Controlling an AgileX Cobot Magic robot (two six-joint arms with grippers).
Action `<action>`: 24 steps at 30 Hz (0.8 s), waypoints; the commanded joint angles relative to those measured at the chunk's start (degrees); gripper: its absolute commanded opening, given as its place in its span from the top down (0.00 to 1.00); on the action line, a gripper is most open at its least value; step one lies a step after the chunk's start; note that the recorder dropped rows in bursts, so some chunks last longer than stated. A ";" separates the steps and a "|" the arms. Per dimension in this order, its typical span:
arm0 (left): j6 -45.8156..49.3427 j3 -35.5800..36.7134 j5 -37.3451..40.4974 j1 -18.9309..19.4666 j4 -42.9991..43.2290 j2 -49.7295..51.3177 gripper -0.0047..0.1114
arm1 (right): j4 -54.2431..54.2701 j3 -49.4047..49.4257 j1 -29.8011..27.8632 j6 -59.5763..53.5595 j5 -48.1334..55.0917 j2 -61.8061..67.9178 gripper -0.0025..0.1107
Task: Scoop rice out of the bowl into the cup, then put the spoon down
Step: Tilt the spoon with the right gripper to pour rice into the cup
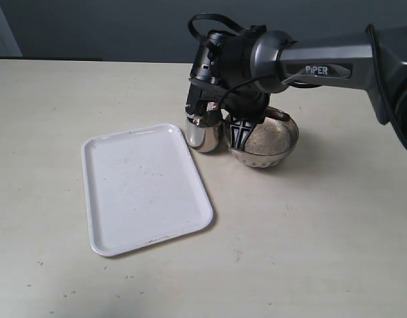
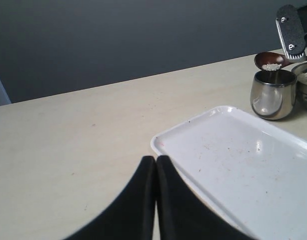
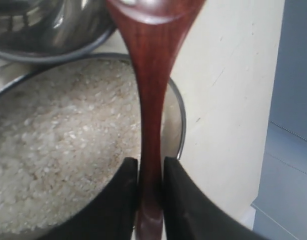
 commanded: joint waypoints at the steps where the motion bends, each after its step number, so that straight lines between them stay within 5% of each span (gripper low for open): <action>1: -0.16 -0.14 -0.70 -0.28 0.09 -0.25 0.96 | -1.49 2.70 -0.08 0.56 -0.67 -0.25 0.99; 24: -0.16 -0.14 -0.70 -0.28 0.09 -0.25 0.96 | -2.39 2.95 -0.08 2.57 -2.13 -1.43 0.99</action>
